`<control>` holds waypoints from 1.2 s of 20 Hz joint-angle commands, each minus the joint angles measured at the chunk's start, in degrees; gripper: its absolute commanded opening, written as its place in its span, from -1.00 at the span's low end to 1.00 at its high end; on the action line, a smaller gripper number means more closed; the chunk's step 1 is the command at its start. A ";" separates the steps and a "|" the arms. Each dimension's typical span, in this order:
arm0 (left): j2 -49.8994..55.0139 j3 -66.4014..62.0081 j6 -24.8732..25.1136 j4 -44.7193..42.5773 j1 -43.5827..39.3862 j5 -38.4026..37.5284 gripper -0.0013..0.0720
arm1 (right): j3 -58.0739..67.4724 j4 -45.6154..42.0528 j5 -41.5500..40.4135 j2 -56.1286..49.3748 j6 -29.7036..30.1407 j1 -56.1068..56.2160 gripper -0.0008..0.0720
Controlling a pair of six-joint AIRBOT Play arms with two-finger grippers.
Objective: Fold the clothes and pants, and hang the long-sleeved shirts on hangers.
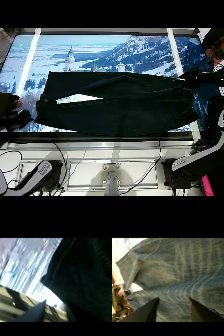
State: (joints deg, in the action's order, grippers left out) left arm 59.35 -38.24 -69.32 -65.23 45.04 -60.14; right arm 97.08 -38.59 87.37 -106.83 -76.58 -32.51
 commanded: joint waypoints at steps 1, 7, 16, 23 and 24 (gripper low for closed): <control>-0.44 4.90 2.27 3.61 5.16 -0.94 0.24 | -1.27 1.77 -0.28 0.02 0.61 0.07 0.27; 4.37 5.81 0.52 7.52 3.06 4.04 0.24 | -1.25 1.79 -0.44 0.02 0.63 0.07 0.27; 12.04 5.79 0.50 13.09 -2.84 13.68 -0.02 | -1.25 1.79 -0.37 0.02 0.63 0.07 0.27; 2.43 2.27 3.41 21.62 -3.87 6.82 -0.95 | -1.27 1.70 -0.42 0.02 0.63 0.07 0.27; -1.75 1.77 3.41 21.59 -3.87 4.61 -0.95 | -1.27 1.70 -0.46 0.02 0.63 0.07 0.27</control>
State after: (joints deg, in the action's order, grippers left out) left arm 64.58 -34.79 -67.02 -46.52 41.39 -50.50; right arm 95.83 -36.88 86.94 -106.83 -75.92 -32.51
